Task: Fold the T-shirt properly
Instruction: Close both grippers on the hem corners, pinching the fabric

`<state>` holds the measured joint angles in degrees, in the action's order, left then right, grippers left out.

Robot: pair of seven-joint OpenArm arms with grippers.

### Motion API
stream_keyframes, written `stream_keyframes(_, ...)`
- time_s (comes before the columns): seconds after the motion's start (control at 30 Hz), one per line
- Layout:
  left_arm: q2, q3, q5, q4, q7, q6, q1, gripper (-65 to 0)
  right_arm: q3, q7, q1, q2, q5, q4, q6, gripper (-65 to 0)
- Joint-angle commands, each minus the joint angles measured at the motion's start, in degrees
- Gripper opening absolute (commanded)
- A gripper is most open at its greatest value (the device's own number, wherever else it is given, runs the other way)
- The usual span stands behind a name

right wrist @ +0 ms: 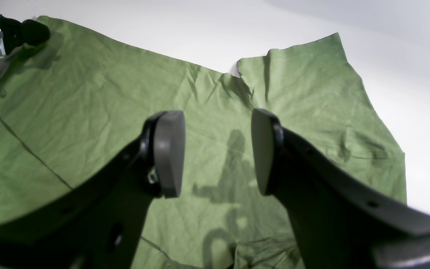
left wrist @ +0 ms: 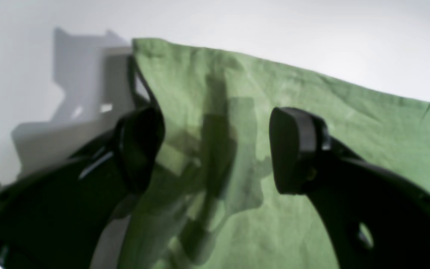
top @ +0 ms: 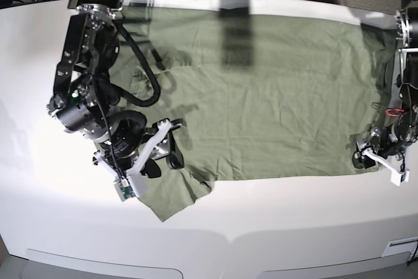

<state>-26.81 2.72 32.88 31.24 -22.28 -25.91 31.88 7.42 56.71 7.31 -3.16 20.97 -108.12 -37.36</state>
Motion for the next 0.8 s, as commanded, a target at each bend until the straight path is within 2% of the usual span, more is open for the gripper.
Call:
stream_keyframes(0.0, -0.9, -0.1, 0.6, 1.0, 1.1, -0.5, 1.6, -19.8, 0.0, -1.3, 1.1, 0.0, 0.7, -1.2, -0.4, -35.9)
stream_keyframes(0.23, -0.2, -0.1, -1.0, 1.0, 0.6, -0.7, 1.3, -20.0, 0.0, -1.2, 1.1, 0.0, 0.7, -1.2, -0.4, -35.9)
stream_keyframes(0.37, 0.0, -0.1, -4.6, 1.0, 3.6, -0.7, 1.3, -22.0, 0.0, -1.1, 1.1, 0.0, 0.7, -1.2, -0.4, -35.9)
stream_keyframes(0.47, 0.0, -0.1, -4.3, 1.0, 4.3, -0.7, 1.3, -30.4, 0.0, -0.6, 1.1, 0.0, 0.7, -1.2, -0.4, -35.9)
stream_keyframes(0.67, 0.0, -0.1, -4.4, 1.0, 4.3, -0.7, 1.3, -54.1, 0.0, -0.3, 1.1, 0.0, 0.7, -1.2, -0.4, -35.9)
stream_keyframes(0.77, 0.0, -0.1, -4.4, 1.0, 4.3, -0.7, 1.3, -58.3, 0.0, -0.3, 1.1, 0.0, 0.7, -1.2, -0.4, -35.9)
